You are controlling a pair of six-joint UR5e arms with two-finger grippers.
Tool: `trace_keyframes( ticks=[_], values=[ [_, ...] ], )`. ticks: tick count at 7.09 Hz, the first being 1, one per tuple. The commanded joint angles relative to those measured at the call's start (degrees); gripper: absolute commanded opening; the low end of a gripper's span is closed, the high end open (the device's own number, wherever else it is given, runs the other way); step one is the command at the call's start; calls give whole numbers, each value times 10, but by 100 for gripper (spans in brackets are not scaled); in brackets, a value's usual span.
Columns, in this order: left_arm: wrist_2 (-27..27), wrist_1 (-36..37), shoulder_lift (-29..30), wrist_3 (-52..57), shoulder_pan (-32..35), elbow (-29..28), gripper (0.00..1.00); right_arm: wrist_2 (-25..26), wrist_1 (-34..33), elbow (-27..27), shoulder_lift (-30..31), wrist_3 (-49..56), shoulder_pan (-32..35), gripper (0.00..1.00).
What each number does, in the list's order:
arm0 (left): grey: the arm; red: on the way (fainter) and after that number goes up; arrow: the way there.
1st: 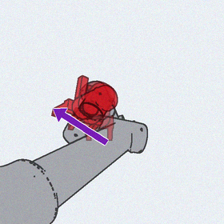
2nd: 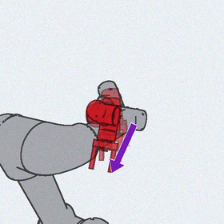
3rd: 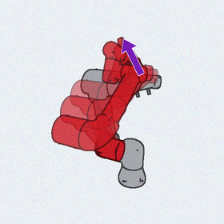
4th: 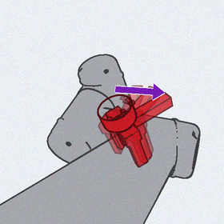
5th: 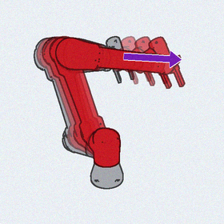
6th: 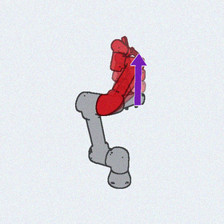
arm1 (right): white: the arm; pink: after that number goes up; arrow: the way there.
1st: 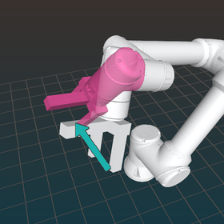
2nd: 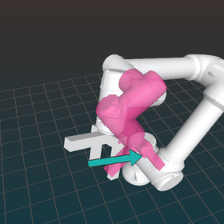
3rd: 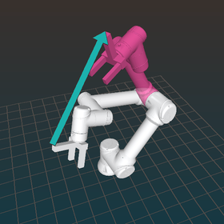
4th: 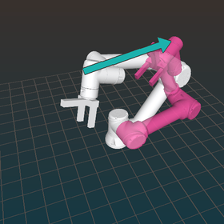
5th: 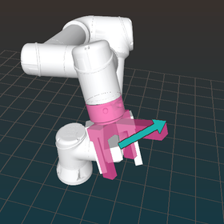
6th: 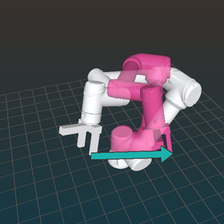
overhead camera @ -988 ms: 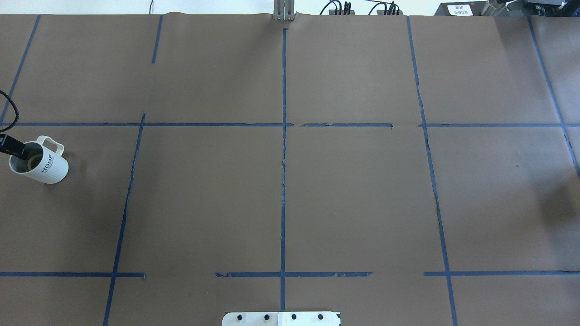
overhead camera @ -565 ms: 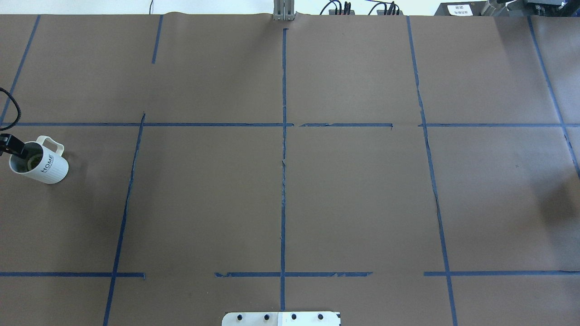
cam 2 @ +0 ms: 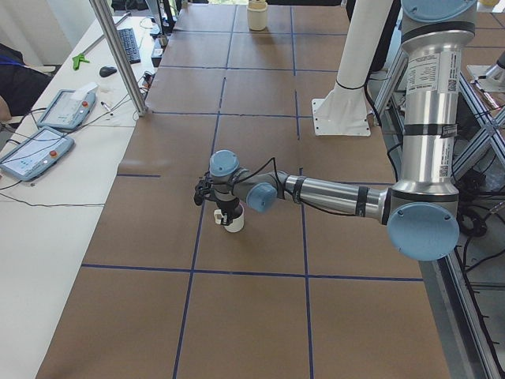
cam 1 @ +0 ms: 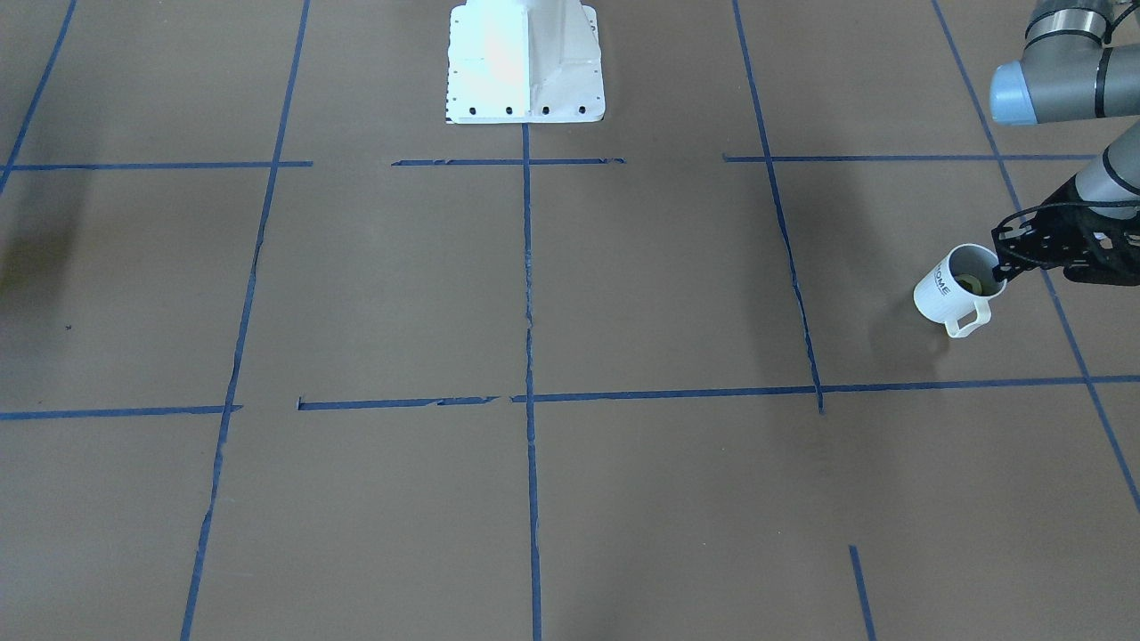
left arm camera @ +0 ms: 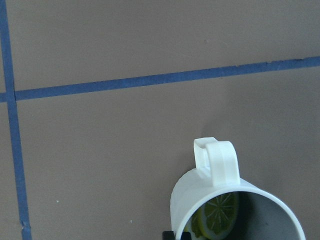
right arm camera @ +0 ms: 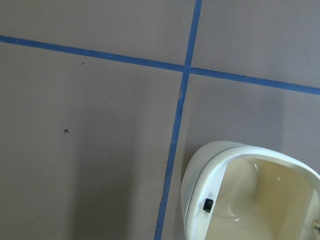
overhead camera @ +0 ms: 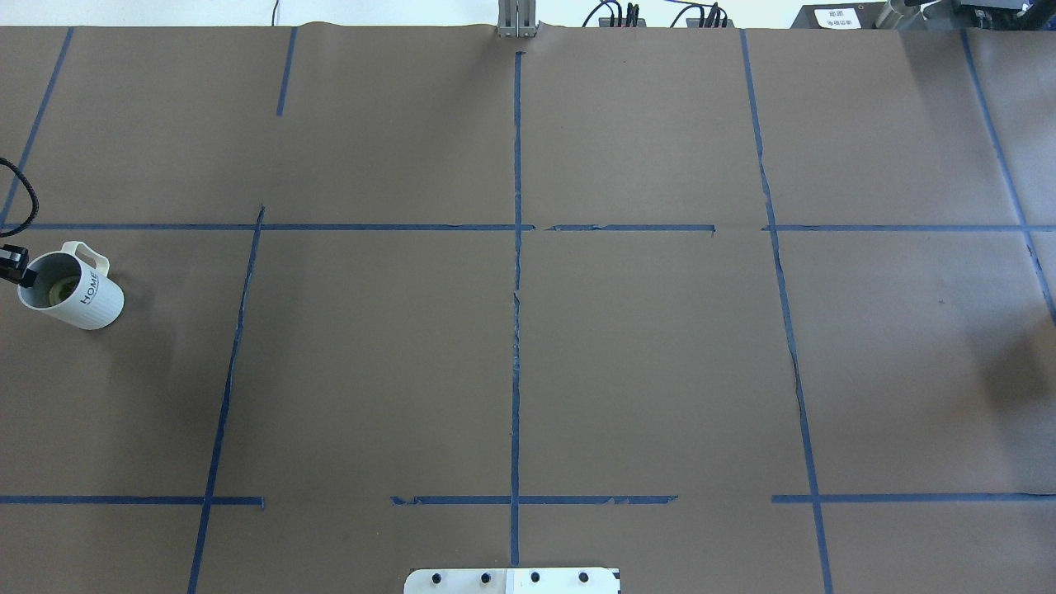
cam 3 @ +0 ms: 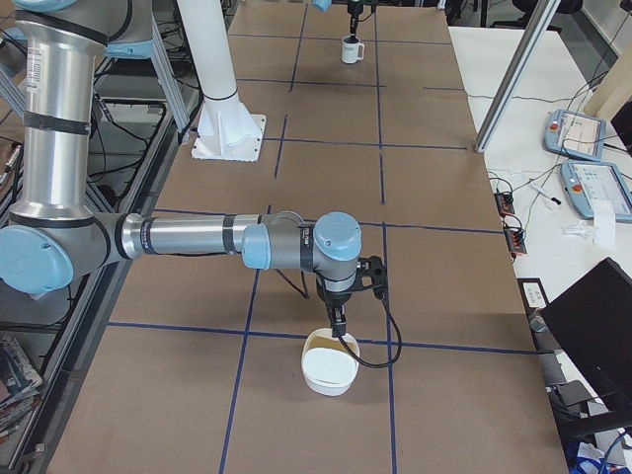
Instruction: Left arm hands cup to right arm to dump lemon
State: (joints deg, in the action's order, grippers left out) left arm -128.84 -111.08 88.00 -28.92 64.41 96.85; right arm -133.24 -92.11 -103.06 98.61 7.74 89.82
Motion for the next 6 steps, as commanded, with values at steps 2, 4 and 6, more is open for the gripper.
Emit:
trace_keyframes(
  ticks=[2,4,6],
  values=[
    [-21,9,1,-3,19,26,0,-2,3,-11,-3,2,-2,100],
    [-21,57,36,-36,22,39,0,-21,114,-7,-4,-2,-9,100],
    [-21,182,120,-96,20,61,0,-24,196,-1,-54,-2,-60,100]
  ],
)
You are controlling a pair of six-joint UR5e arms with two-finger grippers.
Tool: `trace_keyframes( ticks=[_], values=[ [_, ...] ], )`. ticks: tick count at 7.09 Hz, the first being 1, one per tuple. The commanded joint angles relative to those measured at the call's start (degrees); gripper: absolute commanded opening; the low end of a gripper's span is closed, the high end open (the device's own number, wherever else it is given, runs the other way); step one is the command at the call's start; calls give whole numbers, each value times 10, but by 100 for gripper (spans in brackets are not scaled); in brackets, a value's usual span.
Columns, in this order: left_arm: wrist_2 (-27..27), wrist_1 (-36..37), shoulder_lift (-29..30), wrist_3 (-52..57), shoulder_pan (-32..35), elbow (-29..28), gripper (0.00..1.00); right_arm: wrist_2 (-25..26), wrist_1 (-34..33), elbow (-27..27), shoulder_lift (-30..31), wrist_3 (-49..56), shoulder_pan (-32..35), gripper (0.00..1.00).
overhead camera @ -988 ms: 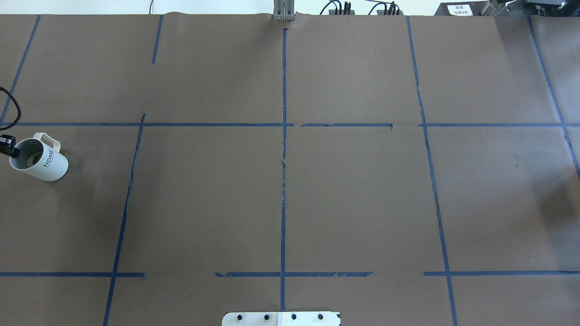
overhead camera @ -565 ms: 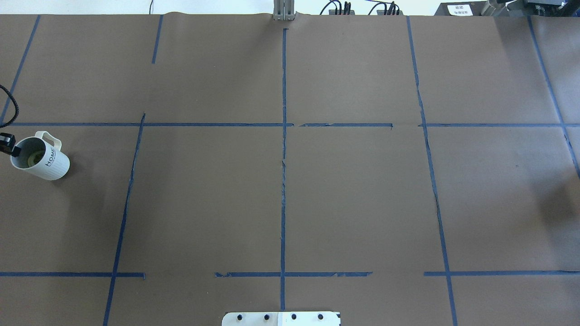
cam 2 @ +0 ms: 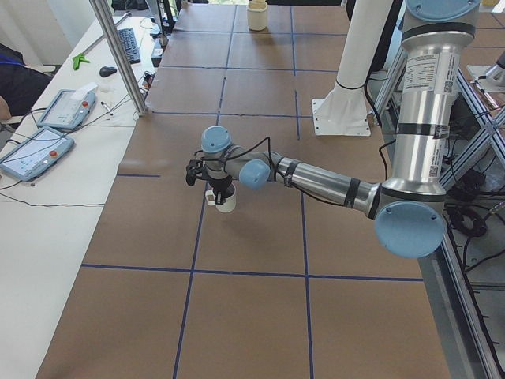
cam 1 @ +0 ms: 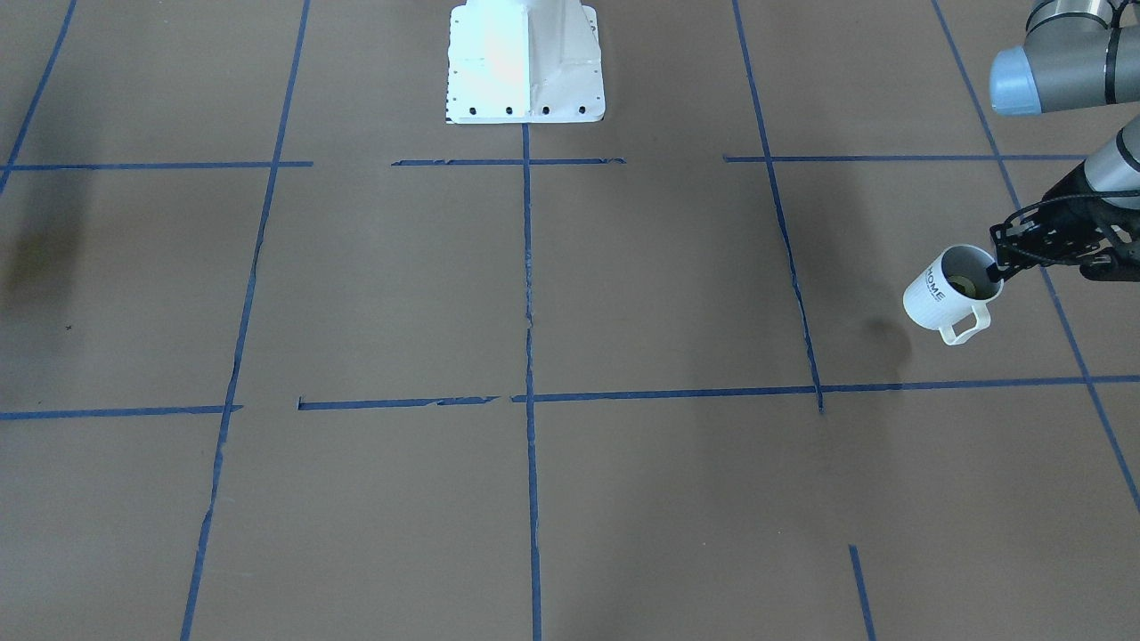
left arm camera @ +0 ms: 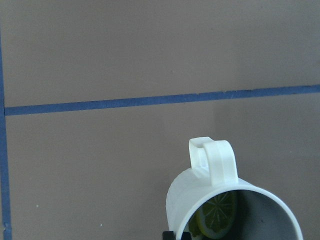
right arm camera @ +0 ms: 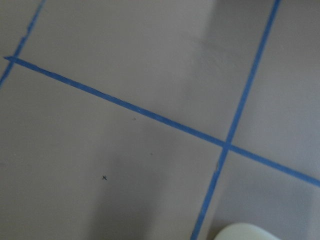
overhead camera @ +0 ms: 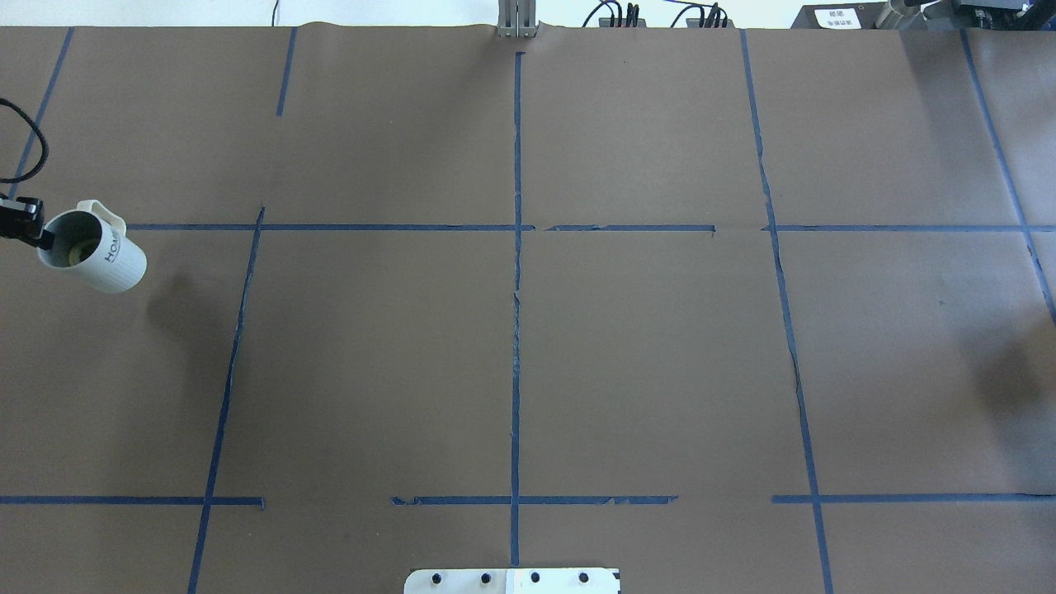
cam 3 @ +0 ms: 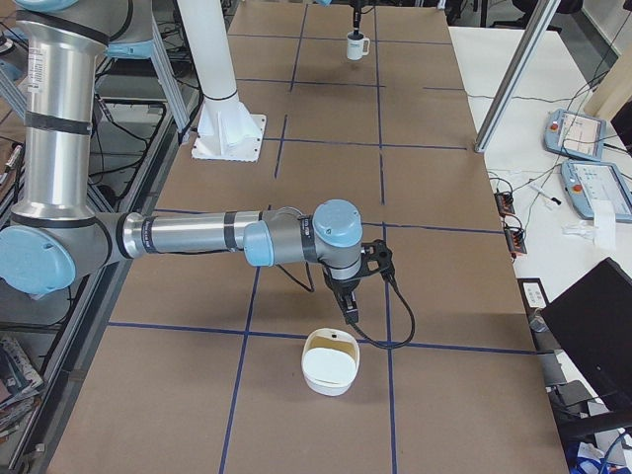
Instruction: Left arm hands cup to right arm to dump lemon
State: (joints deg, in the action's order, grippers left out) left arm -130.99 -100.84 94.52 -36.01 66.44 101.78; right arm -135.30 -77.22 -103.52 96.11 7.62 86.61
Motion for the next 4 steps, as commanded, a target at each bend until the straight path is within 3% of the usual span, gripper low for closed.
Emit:
trace_keyframes(
  ticks=[1,3,4],
  values=[
    [-5,144,98,-33,-2,20,0,-4,49,4,-60,-1,-60,100],
    [-32,234,180,-48,-16,15,0,1,51,4,-147,-67,-140,100],
    [-35,238,212,-102,-24,9,0,17,53,2,-187,-120,-173,100]
  ],
)
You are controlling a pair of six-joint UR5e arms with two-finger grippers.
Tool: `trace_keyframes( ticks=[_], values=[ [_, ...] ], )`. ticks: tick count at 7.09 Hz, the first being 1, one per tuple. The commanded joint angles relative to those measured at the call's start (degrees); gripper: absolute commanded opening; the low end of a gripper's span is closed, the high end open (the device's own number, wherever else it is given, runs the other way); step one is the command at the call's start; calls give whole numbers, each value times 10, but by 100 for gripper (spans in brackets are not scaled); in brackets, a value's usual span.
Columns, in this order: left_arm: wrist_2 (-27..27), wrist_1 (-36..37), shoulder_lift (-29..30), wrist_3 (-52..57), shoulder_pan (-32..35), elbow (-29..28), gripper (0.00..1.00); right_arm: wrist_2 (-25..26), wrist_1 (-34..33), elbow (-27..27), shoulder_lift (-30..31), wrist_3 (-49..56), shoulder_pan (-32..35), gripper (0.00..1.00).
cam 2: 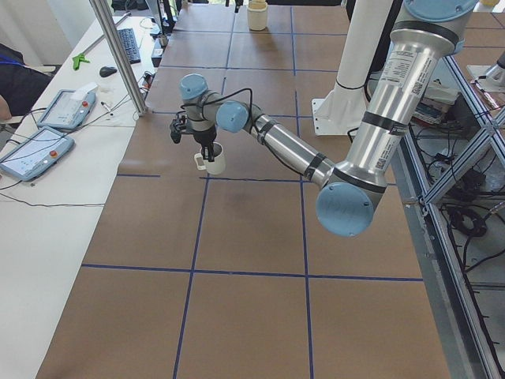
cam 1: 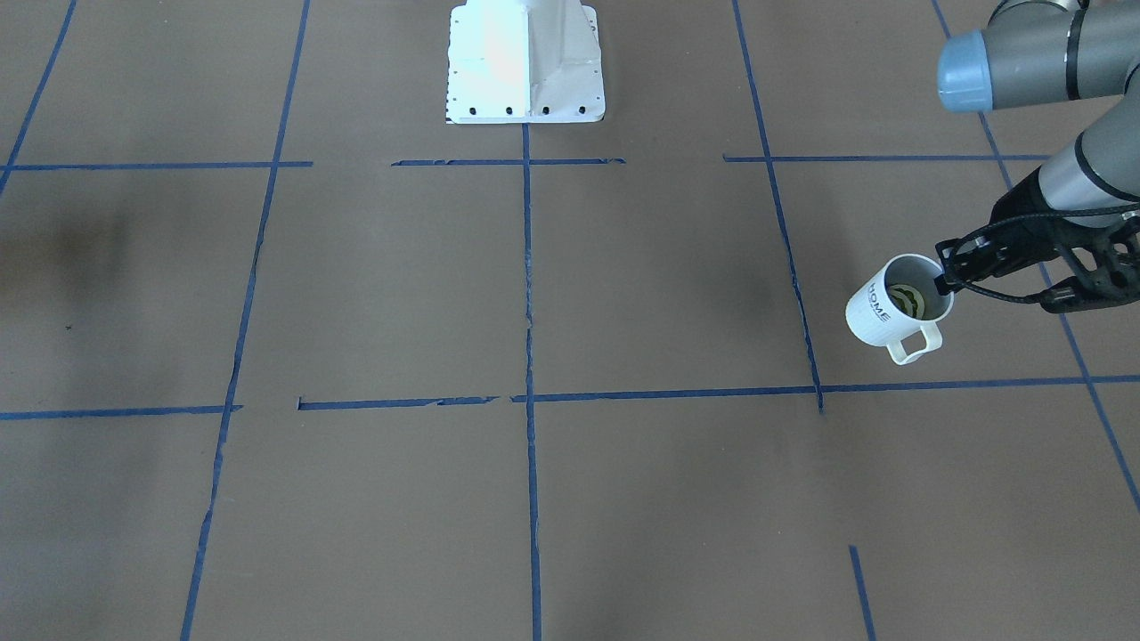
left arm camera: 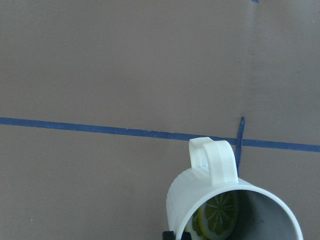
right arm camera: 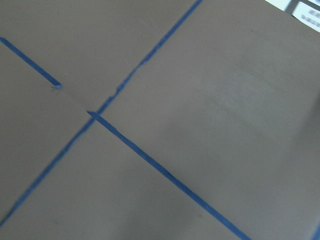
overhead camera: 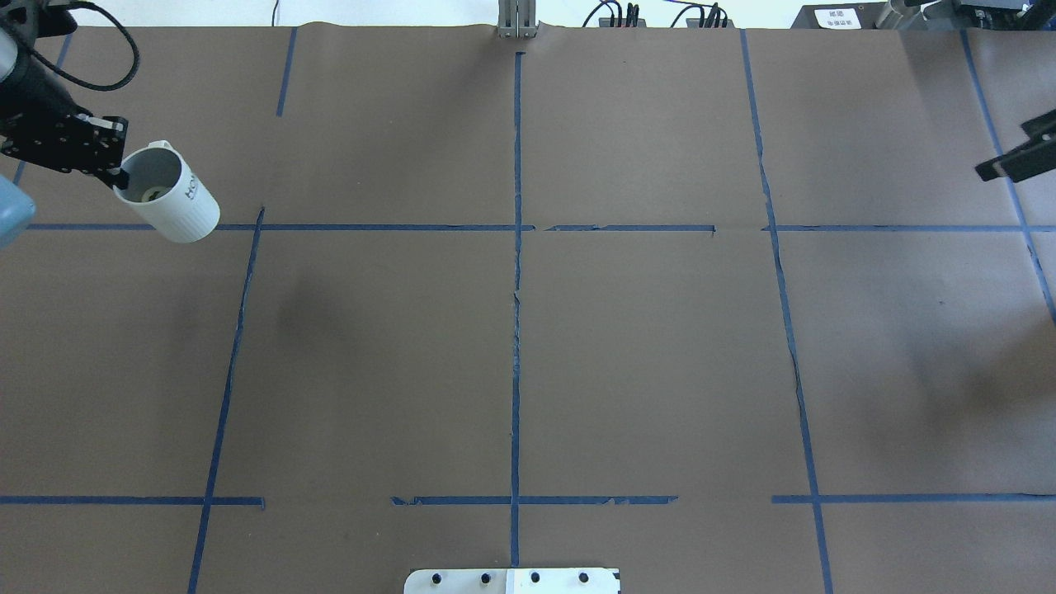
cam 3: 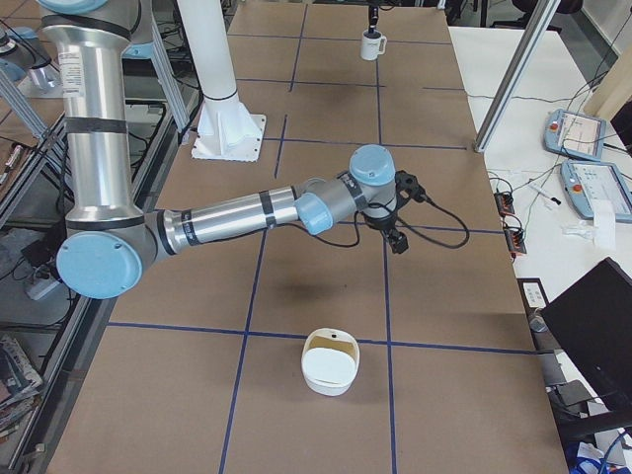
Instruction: Left arm hands cup to right arm to dump lemon
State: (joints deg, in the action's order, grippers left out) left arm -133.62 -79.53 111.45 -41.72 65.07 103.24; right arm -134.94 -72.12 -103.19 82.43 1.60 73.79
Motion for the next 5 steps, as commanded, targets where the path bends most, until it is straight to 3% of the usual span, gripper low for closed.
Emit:
trace_keyframes(
  ticks=[1,2,3,5],
  values=[
    [-9,25,64,-84,-39,-6,0,16,9,-4,-77,-76,-70,100],
    [-13,24,82,-132,-61,-7,0,27,61,-3,-85,-107,-100,99],
    [-12,20,102,-188,-73,-8,0,70,133,-3,-92,-172,-148,99],
    [-12,17,141,-306,-101,-13,0,206,256,2,-103,-248,-261,99]
  ],
)
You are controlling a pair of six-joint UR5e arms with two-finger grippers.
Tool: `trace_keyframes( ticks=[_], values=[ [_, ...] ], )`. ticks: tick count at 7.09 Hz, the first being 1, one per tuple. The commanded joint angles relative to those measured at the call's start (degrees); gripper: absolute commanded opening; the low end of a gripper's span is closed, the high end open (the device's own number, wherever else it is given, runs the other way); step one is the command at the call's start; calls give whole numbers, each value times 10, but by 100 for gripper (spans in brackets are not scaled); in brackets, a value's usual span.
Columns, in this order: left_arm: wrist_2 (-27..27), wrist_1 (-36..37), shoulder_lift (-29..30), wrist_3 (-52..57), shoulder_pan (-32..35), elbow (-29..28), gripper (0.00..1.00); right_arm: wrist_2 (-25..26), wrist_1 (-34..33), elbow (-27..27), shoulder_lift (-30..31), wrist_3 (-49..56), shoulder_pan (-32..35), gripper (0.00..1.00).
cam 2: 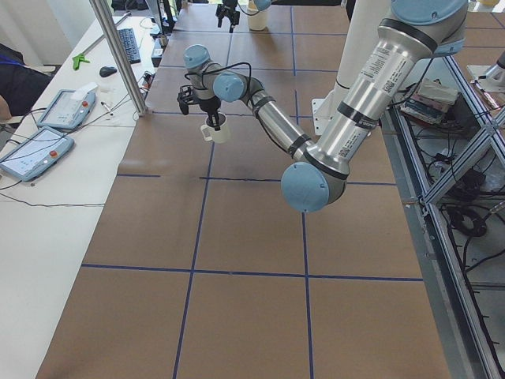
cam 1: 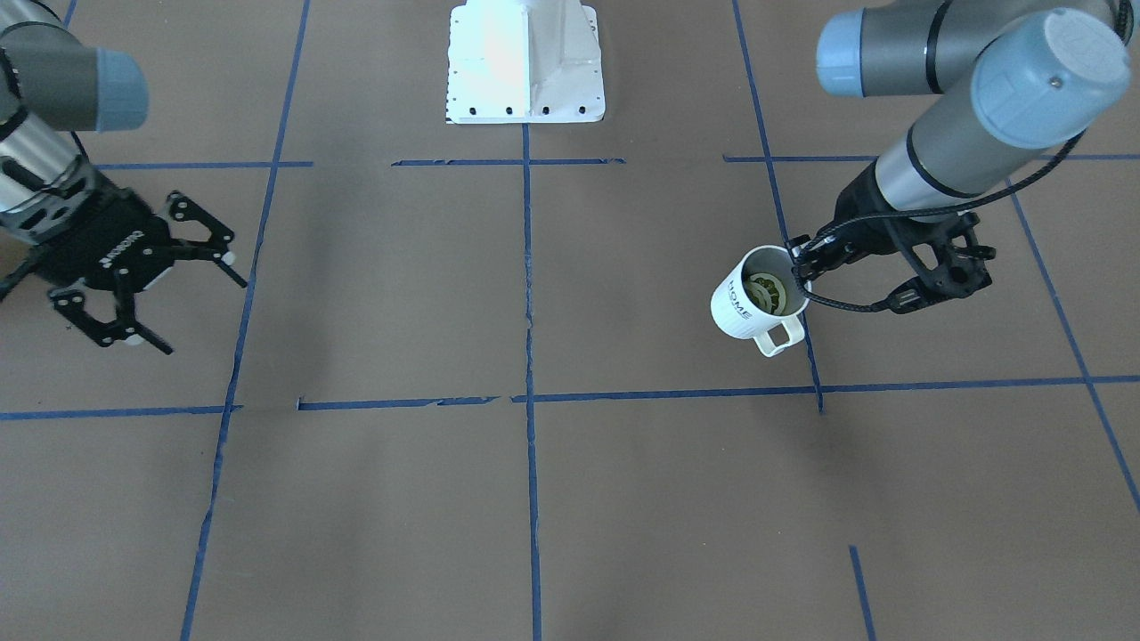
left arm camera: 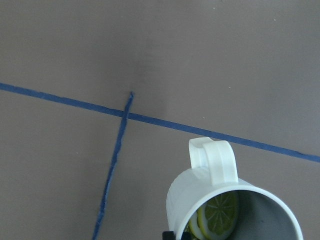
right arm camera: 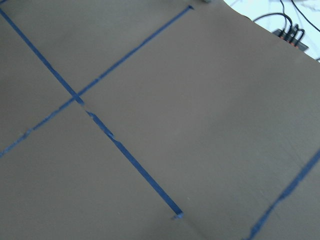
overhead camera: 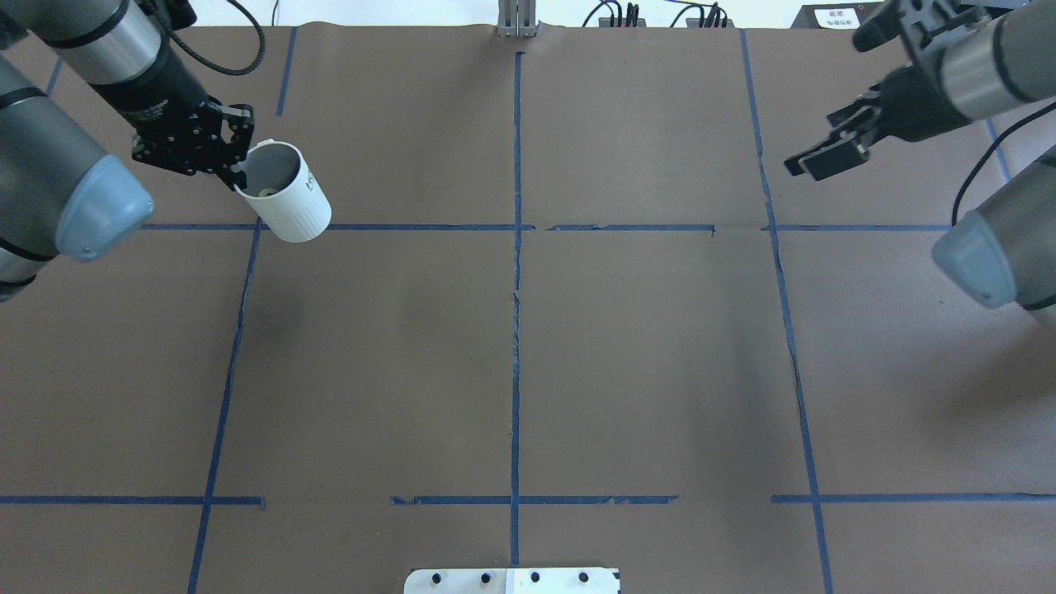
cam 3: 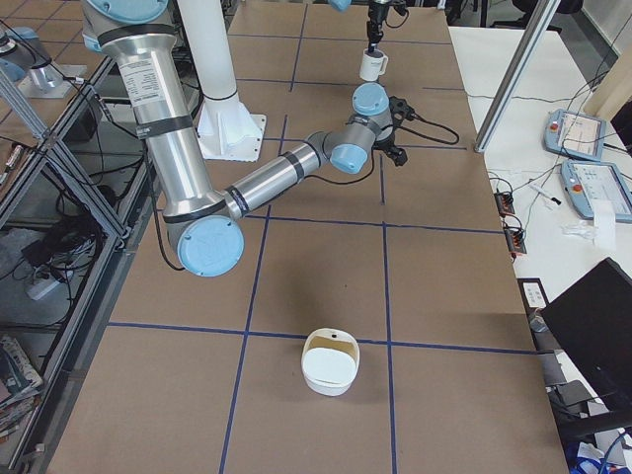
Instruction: Left arm hands cup to right arm to dump lemon
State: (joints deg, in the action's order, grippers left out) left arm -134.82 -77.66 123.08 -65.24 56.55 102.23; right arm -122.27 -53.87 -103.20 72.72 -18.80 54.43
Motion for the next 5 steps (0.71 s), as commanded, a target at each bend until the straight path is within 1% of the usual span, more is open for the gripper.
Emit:
trace_keyframes(
  ticks=[1,2,3,4,5],
  values=[
    [0,-4,43,-119,-30,-5,0,155,120,2,-7,-65,-118,99],
    [0,-31,55,-165,-42,-19,0,245,151,2,-12,-91,-175,99],
    [1,-86,72,-228,-51,-50,0,349,161,3,-39,-106,-239,99],
    [1,-114,90,-268,-59,-74,0,412,157,5,-72,-113,-281,100],
    [2,-116,99,-283,-64,-76,0,420,158,22,-87,-116,-288,100]
  ],
)
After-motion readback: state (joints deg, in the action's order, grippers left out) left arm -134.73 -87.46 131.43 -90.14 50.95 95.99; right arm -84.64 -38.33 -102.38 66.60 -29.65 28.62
